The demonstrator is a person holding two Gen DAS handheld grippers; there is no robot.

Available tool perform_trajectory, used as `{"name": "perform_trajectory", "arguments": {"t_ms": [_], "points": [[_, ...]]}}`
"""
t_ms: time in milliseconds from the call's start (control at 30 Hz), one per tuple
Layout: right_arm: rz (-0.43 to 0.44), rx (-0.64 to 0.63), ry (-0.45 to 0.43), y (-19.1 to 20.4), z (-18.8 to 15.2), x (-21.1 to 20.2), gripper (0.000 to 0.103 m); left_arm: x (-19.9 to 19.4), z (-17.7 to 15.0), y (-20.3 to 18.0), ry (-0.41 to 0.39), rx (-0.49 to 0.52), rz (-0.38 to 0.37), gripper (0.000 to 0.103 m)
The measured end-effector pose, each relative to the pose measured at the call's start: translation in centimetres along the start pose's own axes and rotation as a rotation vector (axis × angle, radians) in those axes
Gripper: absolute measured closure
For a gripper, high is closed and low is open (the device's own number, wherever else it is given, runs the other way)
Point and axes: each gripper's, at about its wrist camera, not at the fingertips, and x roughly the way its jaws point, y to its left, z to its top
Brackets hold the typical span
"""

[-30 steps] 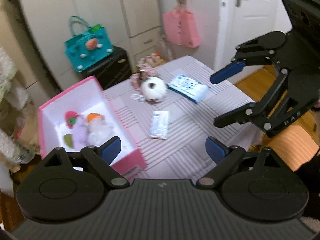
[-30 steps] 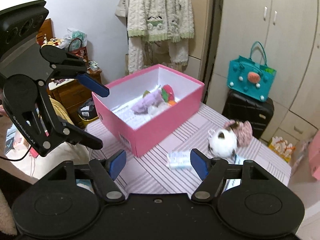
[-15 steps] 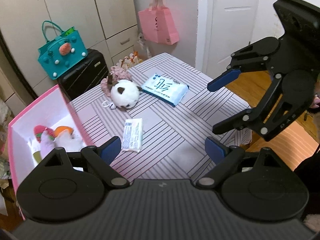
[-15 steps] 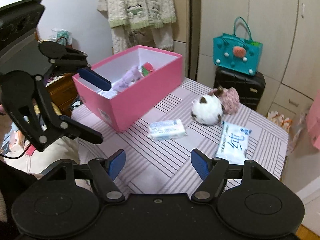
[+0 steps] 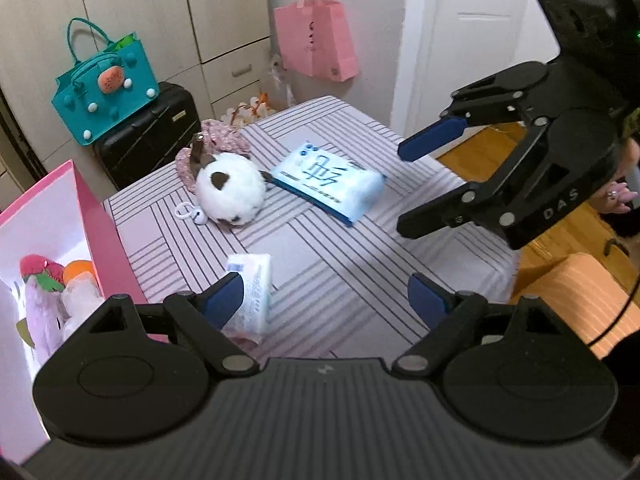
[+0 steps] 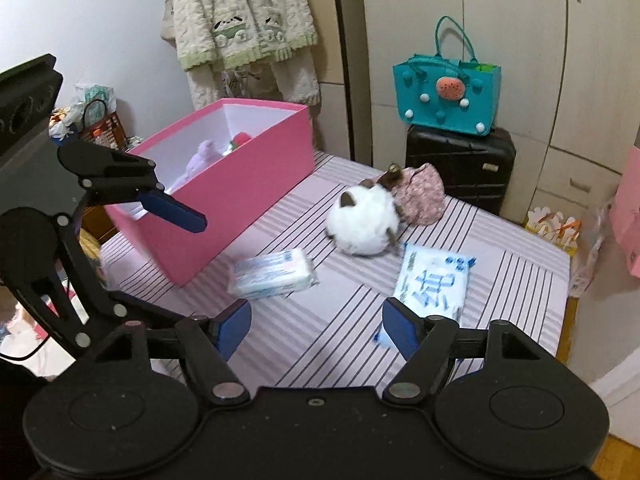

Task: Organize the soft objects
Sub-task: 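Grasp the small white packet with the left gripper while the right gripper grasps the pink floral cloth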

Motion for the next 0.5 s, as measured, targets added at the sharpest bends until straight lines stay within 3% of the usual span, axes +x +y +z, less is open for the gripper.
{"name": "perform_trajectory", "arguments": {"t_ms": [267,500], "points": [[0.018,0.048,0.019,-2.7,1.1,4.2,0.026,4.9,0.6,2.3,0.077,-0.102,0.078,0.022],[0.036,0.078,-0.051,-5.3,3.6,6.1,0.026,7.8,0.6,2.7,0.114,-0.087,0.127,0.023]]}}
